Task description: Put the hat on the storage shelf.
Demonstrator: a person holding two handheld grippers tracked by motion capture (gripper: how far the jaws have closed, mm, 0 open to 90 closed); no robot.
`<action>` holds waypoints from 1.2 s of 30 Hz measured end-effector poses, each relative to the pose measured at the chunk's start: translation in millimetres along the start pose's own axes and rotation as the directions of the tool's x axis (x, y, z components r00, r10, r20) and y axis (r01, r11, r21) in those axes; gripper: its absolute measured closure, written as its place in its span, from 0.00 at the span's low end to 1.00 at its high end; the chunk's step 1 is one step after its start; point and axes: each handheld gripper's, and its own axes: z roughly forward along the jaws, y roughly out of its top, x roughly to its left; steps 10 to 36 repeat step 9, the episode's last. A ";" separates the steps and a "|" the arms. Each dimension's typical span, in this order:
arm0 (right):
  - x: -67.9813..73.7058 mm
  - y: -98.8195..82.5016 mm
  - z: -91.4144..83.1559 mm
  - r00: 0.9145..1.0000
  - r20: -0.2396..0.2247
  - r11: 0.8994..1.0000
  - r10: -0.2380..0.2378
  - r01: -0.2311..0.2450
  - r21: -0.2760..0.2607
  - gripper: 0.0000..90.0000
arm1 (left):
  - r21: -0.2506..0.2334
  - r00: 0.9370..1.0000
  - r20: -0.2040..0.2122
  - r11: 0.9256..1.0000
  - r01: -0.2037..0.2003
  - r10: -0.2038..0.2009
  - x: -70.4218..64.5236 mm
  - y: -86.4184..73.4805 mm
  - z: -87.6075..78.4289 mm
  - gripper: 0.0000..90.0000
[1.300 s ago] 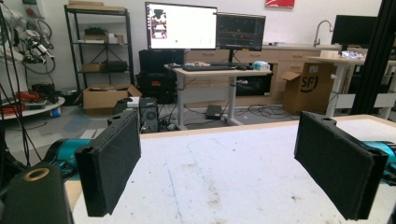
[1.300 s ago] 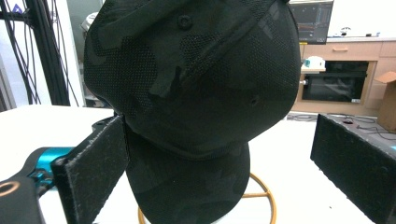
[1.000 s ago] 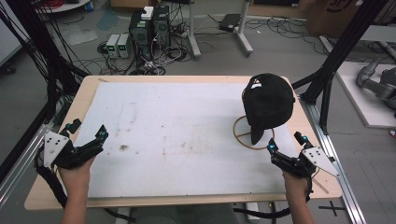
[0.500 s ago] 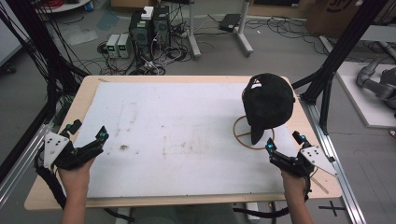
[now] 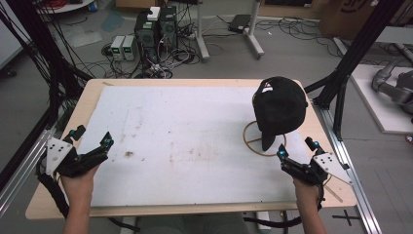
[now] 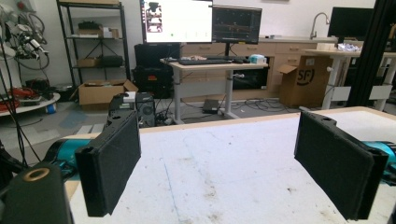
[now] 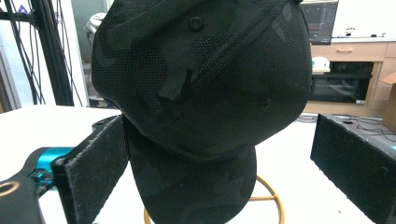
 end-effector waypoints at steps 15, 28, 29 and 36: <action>0.4 0.4 -0.7 1.000 0.003 1.000 0.007 -0.007 0.000 0.05 | 0.007 1.000 0.006 1.000 -0.010 0.010 -0.6 0.0 0.6 0.17; 0.4 0.4 -0.7 1.000 0.003 1.000 0.007 -0.007 0.000 0.05 | 0.007 1.000 0.006 1.000 -0.010 0.010 -0.6 0.0 0.6 0.17; 0.4 0.4 -0.7 1.000 0.003 1.000 0.007 -0.007 0.000 0.05 | 0.007 1.000 0.006 1.000 -0.010 0.010 -0.6 0.0 0.6 0.17; 0.4 0.4 -0.7 1.000 0.003 1.000 0.007 -0.007 0.000 0.05 | 0.007 1.000 0.006 1.000 -0.010 0.010 -0.6 0.0 0.6 0.17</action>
